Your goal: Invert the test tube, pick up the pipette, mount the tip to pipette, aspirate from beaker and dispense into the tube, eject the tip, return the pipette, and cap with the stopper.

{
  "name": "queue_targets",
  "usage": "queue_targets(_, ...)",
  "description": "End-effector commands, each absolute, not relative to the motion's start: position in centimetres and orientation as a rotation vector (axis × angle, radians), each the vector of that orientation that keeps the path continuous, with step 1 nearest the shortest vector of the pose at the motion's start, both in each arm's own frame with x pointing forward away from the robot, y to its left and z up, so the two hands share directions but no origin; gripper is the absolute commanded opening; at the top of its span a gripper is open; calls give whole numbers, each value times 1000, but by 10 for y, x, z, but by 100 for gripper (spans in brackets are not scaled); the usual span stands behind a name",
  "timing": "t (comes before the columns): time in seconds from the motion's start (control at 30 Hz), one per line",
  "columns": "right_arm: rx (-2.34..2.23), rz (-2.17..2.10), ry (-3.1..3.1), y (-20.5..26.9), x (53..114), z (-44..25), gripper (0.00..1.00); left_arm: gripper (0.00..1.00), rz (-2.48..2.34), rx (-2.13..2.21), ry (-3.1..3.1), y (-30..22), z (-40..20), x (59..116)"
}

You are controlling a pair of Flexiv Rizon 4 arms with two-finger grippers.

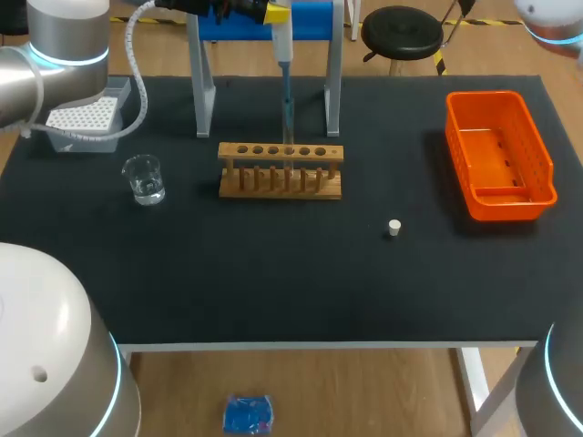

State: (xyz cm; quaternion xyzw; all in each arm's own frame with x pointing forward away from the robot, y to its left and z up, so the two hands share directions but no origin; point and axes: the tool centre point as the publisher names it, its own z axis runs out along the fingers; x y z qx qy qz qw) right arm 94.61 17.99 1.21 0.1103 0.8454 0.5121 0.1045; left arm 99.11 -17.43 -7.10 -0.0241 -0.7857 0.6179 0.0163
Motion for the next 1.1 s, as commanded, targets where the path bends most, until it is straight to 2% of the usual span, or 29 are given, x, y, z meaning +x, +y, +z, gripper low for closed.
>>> queue_targets(0.03,307,1557,2457,143,928,-15,100,0,1918,-76,-2443,-174,-70,991)
queue_targets(0.4,222,1608,2446,117,922,-96,100,0,1918,-76,-2443,-174,-70,991)
queue_targets(0.83,252,1586,2535,147,931,-196,100,0,1918,-76,-2443,-174,-70,991)
queue_targets(1.1,320,1605,2546,164,952,-227,100,0,1918,-76,-2443,-174,-70,991)
